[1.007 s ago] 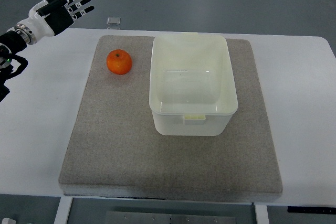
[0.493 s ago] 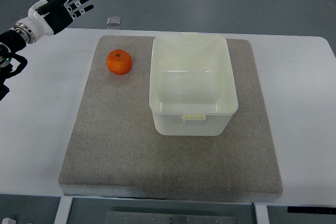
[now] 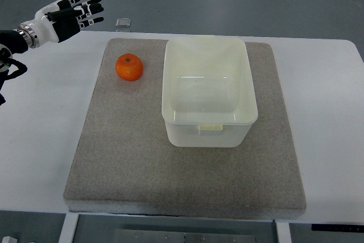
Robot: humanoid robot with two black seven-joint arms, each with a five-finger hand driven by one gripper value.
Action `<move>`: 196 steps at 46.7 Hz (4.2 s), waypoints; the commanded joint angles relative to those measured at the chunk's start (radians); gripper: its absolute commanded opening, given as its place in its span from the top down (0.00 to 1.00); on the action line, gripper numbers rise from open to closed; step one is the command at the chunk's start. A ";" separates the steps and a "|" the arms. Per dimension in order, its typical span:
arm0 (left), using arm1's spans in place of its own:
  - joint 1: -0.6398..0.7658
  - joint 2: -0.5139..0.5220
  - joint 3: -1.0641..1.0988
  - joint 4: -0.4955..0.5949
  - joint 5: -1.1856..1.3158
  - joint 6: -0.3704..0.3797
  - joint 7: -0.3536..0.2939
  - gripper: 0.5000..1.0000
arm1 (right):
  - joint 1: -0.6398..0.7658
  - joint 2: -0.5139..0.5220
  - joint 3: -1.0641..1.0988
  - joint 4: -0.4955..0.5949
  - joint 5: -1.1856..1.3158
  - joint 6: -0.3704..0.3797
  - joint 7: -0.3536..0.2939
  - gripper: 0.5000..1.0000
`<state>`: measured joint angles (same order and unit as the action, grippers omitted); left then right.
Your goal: Put orange in box with left hand
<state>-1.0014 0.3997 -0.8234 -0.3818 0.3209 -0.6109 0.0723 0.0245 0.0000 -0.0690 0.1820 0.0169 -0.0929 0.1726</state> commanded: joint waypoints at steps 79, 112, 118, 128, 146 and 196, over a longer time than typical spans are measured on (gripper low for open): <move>-0.028 -0.004 0.168 -0.287 1.360 0.131 -0.270 0.01 | 0.000 0.000 0.000 0.001 0.000 -0.001 -0.001 0.14; -0.025 -0.055 0.227 -0.272 1.380 0.224 -0.270 0.03 | 0.000 0.000 0.000 0.001 0.000 -0.001 -0.001 0.14; -0.025 -0.055 0.239 -0.272 1.385 0.232 -0.270 0.05 | 0.000 0.000 0.000 0.001 0.000 0.001 0.001 0.14; -0.025 -0.056 0.248 -0.273 1.400 0.232 -0.270 0.13 | 0.000 0.000 0.000 0.001 0.000 -0.001 0.001 0.14; -0.028 -0.055 0.254 -0.276 1.440 0.232 -0.270 0.61 | 0.000 0.000 0.000 0.001 0.000 -0.001 0.001 0.14; -0.246 0.076 0.240 -0.492 1.317 0.152 -0.270 1.00 | 0.000 0.000 0.000 0.001 0.000 -0.001 -0.001 0.14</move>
<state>-1.2449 0.4691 -0.5759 -0.8488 1.6408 -0.4578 -0.1979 0.0245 0.0000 -0.0690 0.1823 0.0169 -0.0927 0.1723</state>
